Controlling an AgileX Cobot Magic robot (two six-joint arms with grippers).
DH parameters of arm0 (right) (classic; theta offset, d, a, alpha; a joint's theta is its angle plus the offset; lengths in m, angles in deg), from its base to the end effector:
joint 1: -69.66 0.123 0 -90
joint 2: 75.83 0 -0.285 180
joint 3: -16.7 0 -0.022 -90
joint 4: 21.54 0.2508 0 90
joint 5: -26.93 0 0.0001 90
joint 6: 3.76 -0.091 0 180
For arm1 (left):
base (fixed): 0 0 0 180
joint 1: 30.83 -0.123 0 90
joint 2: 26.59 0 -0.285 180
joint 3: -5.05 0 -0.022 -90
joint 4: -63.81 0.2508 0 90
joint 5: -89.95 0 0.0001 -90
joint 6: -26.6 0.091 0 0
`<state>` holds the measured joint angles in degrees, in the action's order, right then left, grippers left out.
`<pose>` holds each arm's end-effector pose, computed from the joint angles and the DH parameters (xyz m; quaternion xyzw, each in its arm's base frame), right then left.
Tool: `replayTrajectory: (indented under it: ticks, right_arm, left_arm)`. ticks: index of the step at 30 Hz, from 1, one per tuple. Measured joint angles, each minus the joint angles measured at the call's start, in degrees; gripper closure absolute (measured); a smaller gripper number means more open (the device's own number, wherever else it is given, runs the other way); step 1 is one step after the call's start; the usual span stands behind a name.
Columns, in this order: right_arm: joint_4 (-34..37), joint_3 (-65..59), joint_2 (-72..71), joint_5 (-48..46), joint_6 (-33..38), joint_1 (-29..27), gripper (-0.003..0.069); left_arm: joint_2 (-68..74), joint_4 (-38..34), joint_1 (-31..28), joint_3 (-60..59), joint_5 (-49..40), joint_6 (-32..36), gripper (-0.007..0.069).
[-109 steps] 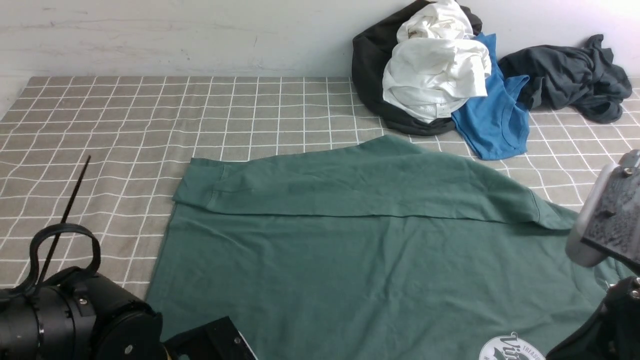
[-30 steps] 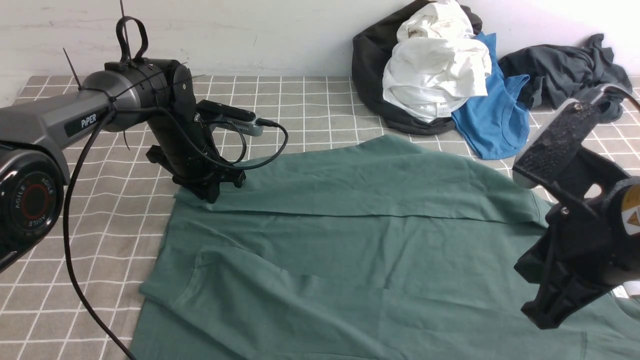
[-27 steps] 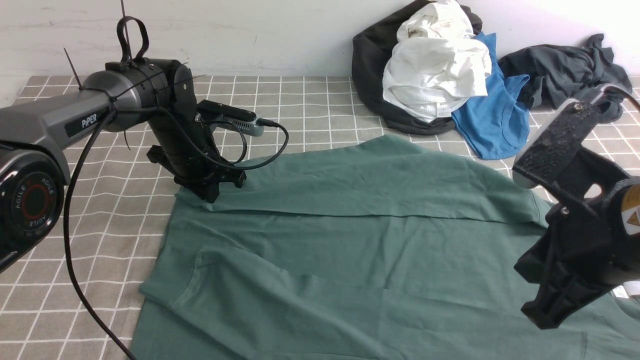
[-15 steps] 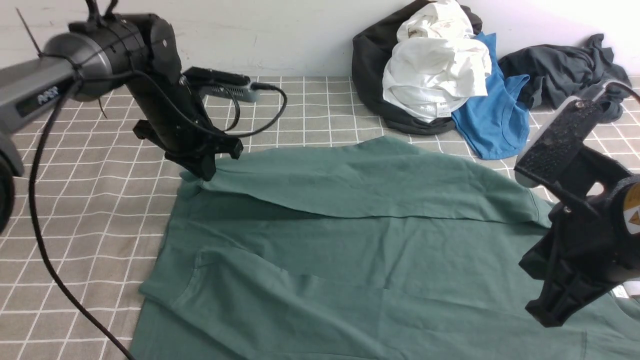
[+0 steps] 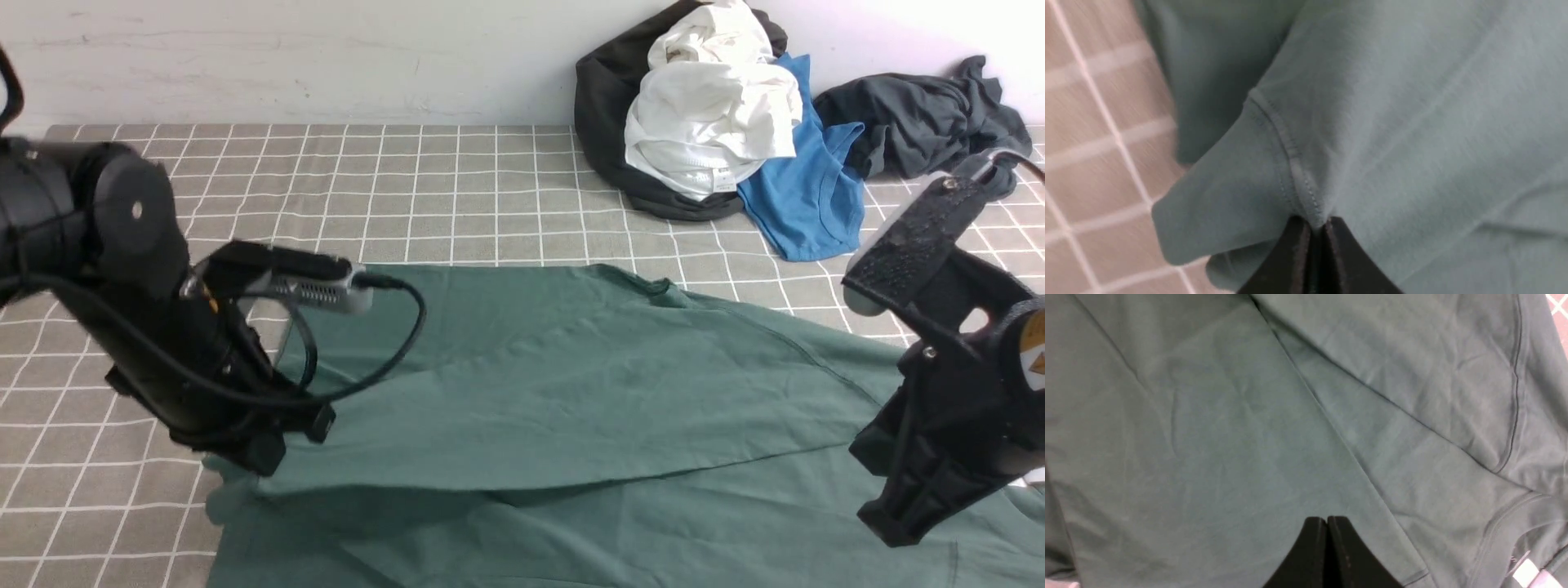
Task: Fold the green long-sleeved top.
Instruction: Use the left arm to drag and drop the cuff onto the cuff closest to the left arm, then use both arms simultaneously to clamp the lower edge of the clothing fabric
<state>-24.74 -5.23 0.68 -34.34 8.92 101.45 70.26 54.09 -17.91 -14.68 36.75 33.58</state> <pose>0.1862 0.1102 0.2998 -0.3806 0.9074 0.0031 0.1780 0.2747 -0.0756 0.2248 0.1276 0.9852 -0.0766 0.0849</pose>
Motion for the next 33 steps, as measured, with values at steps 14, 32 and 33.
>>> replayTrajectory:
  ticks: [14, 32, 33]
  right_arm:
    - [8.3, -0.2, -2.7, -9.4, 2.7, 9.3, 0.0414]
    - [9.6, -10.2, -3.0, -9.3, 1.5, 13.7, 0.0188]
    - [9.8, -10.2, -3.0, -9.3, 1.5, 13.7, 0.0187]
  left_arm:
    - [-4.1, -3.6, 3.3, -8.8, 0.8, 11.7, 0.0188]
    - [-8.4, 10.8, 38.8, -30.3, 8.4, 21.3, 0.0125]
    - [-8.4, 12.1, 38.8, -30.4, 8.5, 19.6, 0.0125]
